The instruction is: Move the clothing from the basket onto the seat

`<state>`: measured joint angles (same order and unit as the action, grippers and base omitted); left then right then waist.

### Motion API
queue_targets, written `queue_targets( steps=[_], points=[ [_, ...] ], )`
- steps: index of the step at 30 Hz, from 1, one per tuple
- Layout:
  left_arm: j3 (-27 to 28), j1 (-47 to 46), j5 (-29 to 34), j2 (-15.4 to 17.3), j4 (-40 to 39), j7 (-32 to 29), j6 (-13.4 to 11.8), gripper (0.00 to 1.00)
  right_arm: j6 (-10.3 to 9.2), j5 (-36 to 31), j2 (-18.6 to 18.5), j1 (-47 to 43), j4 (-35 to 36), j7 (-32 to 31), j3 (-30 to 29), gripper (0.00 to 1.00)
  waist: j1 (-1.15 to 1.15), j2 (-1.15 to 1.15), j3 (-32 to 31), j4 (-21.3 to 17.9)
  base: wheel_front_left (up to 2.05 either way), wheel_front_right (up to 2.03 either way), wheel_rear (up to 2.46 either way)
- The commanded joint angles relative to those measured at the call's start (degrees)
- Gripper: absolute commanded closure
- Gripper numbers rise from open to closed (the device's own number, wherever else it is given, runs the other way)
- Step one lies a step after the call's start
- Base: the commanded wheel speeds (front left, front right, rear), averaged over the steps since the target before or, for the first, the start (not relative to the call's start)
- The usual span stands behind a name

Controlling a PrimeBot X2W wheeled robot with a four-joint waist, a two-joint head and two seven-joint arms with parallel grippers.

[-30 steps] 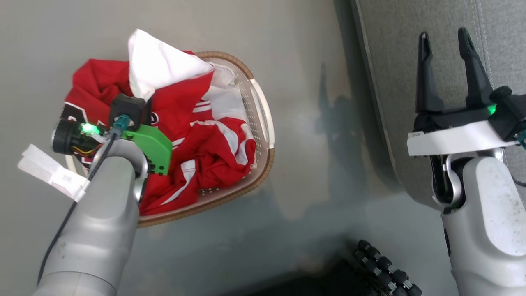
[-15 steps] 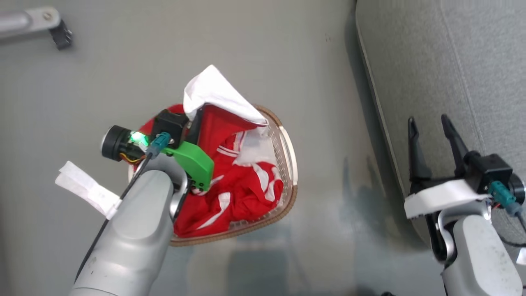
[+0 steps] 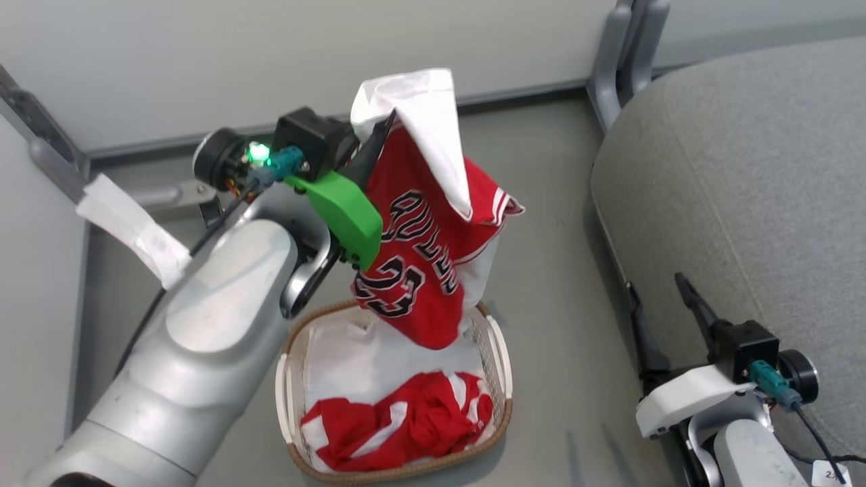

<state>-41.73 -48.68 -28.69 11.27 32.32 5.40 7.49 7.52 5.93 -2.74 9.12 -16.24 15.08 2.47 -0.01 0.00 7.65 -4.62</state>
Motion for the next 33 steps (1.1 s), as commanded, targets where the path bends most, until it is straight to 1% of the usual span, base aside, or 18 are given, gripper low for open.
queue_targets(
  steps=[1, 4, 9, 13, 19, 23, 27, 33],
  points=[
    [-0.48, -1.64, -1.35, 0.51, -1.13, -0.58, -0.04, 1.00, -0.06, -0.29, -0.27, -1.12, -0.32, 0.14, 0.51, 0.00, 0.01, 0.00, -7.14, 0.52, 0.00, 0.00, 0.00],
    [-1.25, -4.71, -3.70, 1.76, -3.48, -1.70, -0.05, 1.00, -0.06, -0.20, -0.27, -0.68, -0.42, 0.14, 1.91, 0.00, 0.01, 0.00, -7.96, 0.01, 0.00, 0.00, 0.00],
    [-2.28, -8.23, -6.37, 2.41, -5.42, -2.71, -0.05, 1.00, -0.06, 0.26, -0.26, 0.94, -0.24, 0.14, 4.39, 0.00, 0.01, 0.00, -8.52, -0.55, 0.00, 0.00, 0.00],
    [-2.76, -9.87, -8.05, 2.76, -5.56, -3.08, -0.07, 1.00, -0.06, 0.53, -0.24, 2.47, -0.57, 0.14, 8.10, 0.00, 0.01, 0.00, -8.58, -0.73, 0.00, 0.00, 0.00],
    [-3.25, -10.78, -9.31, 3.17, -4.96, -2.23, -0.07, 1.00, -0.06, 1.43, -0.25, 5.57, -1.49, 0.14, 15.25, 0.00, 0.01, 0.00, -8.45, -0.40, 0.00, 0.00, 0.00],
    [-3.93, -10.93, -9.91, 3.12, -4.54, -1.94, -0.07, 1.00, -0.06, 1.14, -0.27, 8.33, -3.37, 0.14, 19.22, 0.00, 0.01, 0.00, -8.37, 0.25, 0.00, 0.00, 0.00],
    [-4.44, -11.14, -10.62, 2.75, -4.28, -1.67, -0.07, 1.00, -0.06, 0.87, -0.27, 11.38, -5.70, 0.14, 21.32, 0.00, 0.01, 0.00, -8.37, 0.94, 0.00, 0.00, 0.00],
    [-5.26, -11.87, -11.49, 1.73, -4.71, -1.24, -0.07, 1.00, -0.06, 1.66, -0.25, 16.67, -11.68, 0.14, 24.47, 0.00, 0.01, 0.00, -8.27, 1.96, 0.00, 0.00, 0.00]
  ],
)
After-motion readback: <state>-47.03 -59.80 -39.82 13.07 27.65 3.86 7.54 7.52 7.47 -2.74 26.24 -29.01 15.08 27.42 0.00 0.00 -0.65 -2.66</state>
